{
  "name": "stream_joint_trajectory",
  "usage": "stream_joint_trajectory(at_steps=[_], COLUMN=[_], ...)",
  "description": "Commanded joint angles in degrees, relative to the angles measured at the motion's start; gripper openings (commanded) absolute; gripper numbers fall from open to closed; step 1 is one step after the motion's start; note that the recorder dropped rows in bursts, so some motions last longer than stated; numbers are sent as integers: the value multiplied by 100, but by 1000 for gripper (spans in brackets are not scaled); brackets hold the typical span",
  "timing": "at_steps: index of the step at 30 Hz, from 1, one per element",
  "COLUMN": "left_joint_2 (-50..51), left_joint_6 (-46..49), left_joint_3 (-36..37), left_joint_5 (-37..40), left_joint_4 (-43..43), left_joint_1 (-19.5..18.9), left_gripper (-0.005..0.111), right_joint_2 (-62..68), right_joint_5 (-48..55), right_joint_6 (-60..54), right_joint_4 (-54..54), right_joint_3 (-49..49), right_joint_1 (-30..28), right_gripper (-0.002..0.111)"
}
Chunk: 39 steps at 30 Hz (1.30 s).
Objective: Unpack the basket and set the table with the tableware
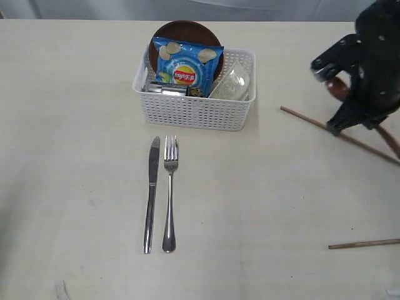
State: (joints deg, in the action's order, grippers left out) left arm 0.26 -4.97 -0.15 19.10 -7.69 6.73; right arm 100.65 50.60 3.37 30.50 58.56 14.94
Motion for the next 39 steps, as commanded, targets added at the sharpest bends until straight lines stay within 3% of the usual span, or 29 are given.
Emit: stream_joint_trajectory(at_steps=[1, 9, 22, 24, 26, 28, 32, 36, 38, 39], left_joint_2=[-26, -26, -26, -26, -26, -26, -26, -26, -26, -26], left_joint_6=[9, 9, 9, 9, 9, 9, 9, 9, 9, 9], left_joint_3=[15, 15, 15, 15, 15, 15, 15, 15, 15, 15], left_joint_5=[-41, -41, -41, -41, -41, -41, -41, -41, -41, -41], left_joint_4=[-2, -2, -2, -2, -2, -2, -2, -2, -2, -2], left_joint_1=[-21, -21, -21, -21, -21, -21, -21, -21, -21, -21], left_gripper=[0, 0, 0, 0, 0, 0, 0, 0, 0, 0], right_joint_2=[-41, 116, 961, 1002, 1026, 1026, 818, -20, -483, -797], right_joint_5=[64, -747, -1359, -1413, -1425, -1414, -1131, -911, -626, -179], right_joint_6=[849, 944, 938, 938, 951, 1093, 1331, 715, -337, -1605], right_joint_4=[723, 869, 1314, 1290, 1263, 1263, 1176, 641, -437, -1495], right_joint_3=[-4, -4, 6, 6, 6, 6, 6, 6, 6, 6], right_joint_1=[-649, -1391, -1420, -1420, -1420, -1420, -1370, -1025, -844, -732], right_gripper=[-1, -1, 0, 10, 33, 43, 42, 41, 32, 24])
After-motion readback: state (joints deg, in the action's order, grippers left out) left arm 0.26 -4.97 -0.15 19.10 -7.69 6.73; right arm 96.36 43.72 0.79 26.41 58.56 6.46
